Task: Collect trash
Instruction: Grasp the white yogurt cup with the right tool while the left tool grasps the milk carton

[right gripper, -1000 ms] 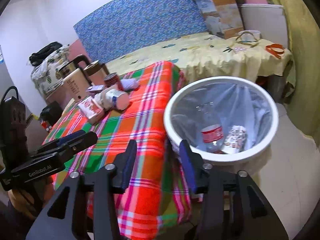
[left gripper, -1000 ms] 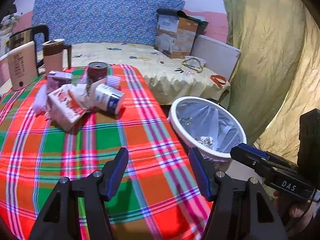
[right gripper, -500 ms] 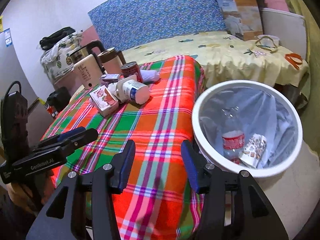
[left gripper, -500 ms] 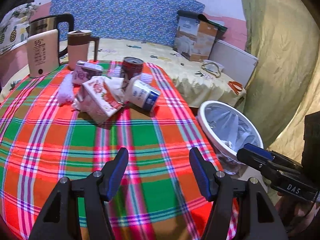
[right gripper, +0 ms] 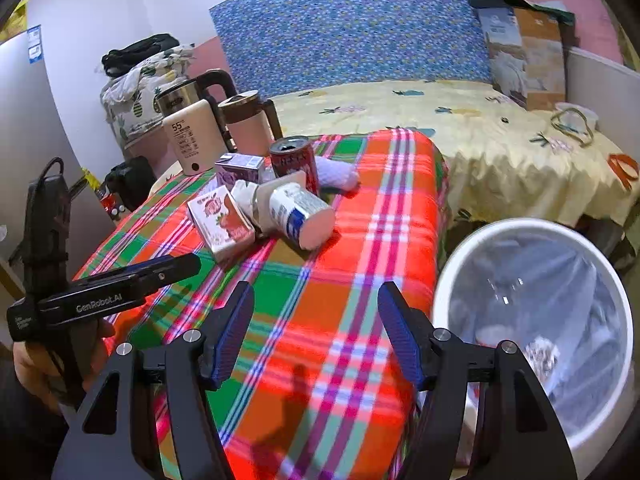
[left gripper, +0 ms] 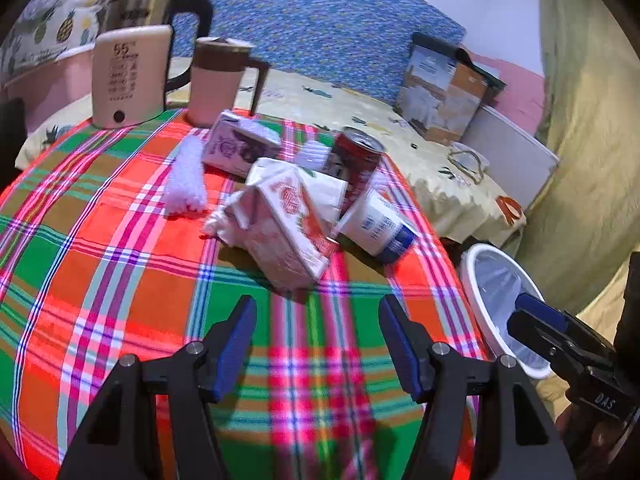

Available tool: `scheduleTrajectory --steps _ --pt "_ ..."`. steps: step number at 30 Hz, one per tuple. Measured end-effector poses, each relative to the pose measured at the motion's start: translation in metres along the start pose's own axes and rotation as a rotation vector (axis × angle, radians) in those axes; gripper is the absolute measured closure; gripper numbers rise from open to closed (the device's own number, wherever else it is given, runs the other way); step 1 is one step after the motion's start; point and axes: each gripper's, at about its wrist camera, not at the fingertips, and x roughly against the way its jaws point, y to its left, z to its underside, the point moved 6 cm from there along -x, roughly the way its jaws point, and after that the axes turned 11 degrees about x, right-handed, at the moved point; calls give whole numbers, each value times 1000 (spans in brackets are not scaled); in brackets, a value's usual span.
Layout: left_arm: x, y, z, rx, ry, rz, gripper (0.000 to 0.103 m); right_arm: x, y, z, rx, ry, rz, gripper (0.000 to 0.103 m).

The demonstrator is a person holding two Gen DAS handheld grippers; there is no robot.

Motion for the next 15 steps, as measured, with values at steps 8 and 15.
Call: scheduleTrajectory --steps 8,15 --pt "-26 10 -16 51 26 10 38 -35 2 -17 73 35 -23 37" --pt "-40 13 -25 84 36 29 38 -58 5 -27 130 70 -37 37"
